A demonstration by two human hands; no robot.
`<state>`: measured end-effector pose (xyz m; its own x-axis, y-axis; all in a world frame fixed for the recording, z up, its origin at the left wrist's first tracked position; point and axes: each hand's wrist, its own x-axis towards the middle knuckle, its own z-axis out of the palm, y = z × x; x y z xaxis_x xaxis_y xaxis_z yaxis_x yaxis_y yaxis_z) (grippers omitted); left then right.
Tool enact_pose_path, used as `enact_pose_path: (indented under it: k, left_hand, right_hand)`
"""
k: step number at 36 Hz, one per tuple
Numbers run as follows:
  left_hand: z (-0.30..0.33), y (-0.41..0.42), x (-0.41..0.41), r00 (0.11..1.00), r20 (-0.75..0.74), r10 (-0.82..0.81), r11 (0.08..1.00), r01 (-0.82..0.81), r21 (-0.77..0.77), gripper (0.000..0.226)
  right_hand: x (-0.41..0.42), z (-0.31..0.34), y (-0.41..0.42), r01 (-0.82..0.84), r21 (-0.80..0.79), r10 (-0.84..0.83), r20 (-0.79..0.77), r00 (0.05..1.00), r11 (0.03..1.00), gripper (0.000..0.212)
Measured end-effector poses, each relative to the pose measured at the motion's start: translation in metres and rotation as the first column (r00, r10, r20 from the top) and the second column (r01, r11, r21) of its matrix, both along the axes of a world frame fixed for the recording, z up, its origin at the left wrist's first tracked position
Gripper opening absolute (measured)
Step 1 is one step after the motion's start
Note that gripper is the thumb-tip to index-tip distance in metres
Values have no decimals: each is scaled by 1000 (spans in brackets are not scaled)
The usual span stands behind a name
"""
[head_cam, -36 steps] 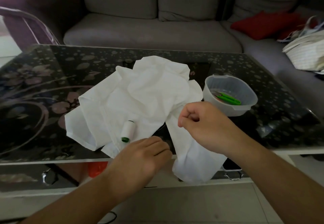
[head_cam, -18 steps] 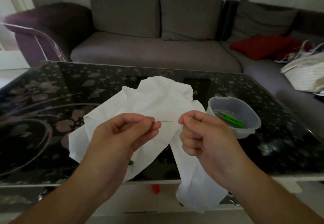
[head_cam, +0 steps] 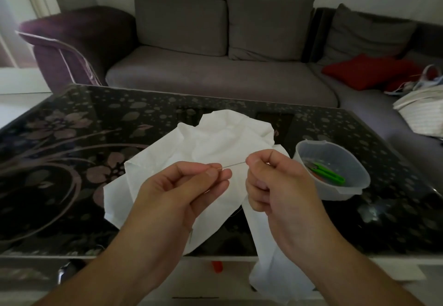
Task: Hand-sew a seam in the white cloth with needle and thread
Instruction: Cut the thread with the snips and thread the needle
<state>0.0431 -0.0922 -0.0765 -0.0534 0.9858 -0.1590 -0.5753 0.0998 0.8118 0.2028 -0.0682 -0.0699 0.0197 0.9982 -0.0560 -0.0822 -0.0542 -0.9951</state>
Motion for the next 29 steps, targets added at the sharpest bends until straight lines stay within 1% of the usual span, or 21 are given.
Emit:
enact_pose_path:
  k: [2, 5, 7, 8, 9, 10, 12, 13, 14, 15, 19, 21, 22, 25, 27, 29]
  left_hand:
    - [0, -1, -1, 1000, -17, 1, 1000, -1, -8, 5]
    - [0, -1, -1, 994, -111, -7, 1000, 4, -26, 5]
    - [0, -1, -2, 970, -239, -50, 998, 41, -44, 3]
    - [1, -1, -4, 939, -333, -83, 996, 66, -61, 7]
    - [2, -1, -5, 892, -435, -126, 992, 102, -78, 7]
    - [3, 0, -6, 824, -542, -165, 986, 142, -84, 4]
    - [5, 1, -8, 647, -741, -178, 977, 204, -57, 2]
    - [7, 1, -8, 576, -802, -158, 974, 226, -30, 3]
    - [9, 1, -9, 540, -830, -140, 969, 248, -3, 5]
    - [11, 1, -9, 531, -837, -133, 963, 270, 18, 6]
    - [16, -1, -12, 519, -845, -128, 942, 330, 60, 13]
    - [17, -3, -15, 522, -843, -133, 934, 349, 69, 16]
    - [17, -4, -16, 537, -832, -137, 931, 357, 78, 16]
    - [21, -8, -20, 649, -752, -120, 933, 333, 139, 17]
    - [24, -9, -23, 740, -665, -106, 938, 296, 180, 16]
    - [27, -10, -26, 819, -561, -120, 939, 277, 204, 10]
  right_hand:
    - [-2, 1, -1, 7, 20, -7, 37, 999, 1000, 23]
    - [-4, 0, -1, 30, 41, -35, 119, 992, 999, 23]
    - [-5, -2, 0, 38, 66, -51, 214, 975, 997, 22]
    - [-5, -3, 1, 39, 92, -64, 291, 955, 995, 20]
    - [-5, -3, 2, 34, 129, -80, 375, 923, 991, 18]
    - [-4, -2, 2, 17, 171, -94, 453, 886, 985, 17]
    - [-2, 2, 1, -41, 236, -106, 576, 811, 971, 16]
    - [-1, 5, -1, -80, 251, -96, 617, 781, 965, 16]
    - [0, 7, -2, -122, 254, -74, 644, 761, 960, 17]
    - [1, 10, -4, -161, 249, -45, 659, 751, 955, 17]
    - [-1, 14, -9, -250, 234, 33, 665, 746, 939, 18]
    - [-1, 16, -11, -263, 226, 66, 629, 775, 938, 17]
    - [-1, 17, -11, -260, 221, 82, 593, 801, 940, 16]
    - [1, 21, -14, -206, 202, 92, 465, 881, 957, 15]
    - [2, 24, -16, -170, 188, 83, 401, 912, 967, 15]
    - [0, 27, -16, -161, 178, 91, 348, 933, 971, 14]
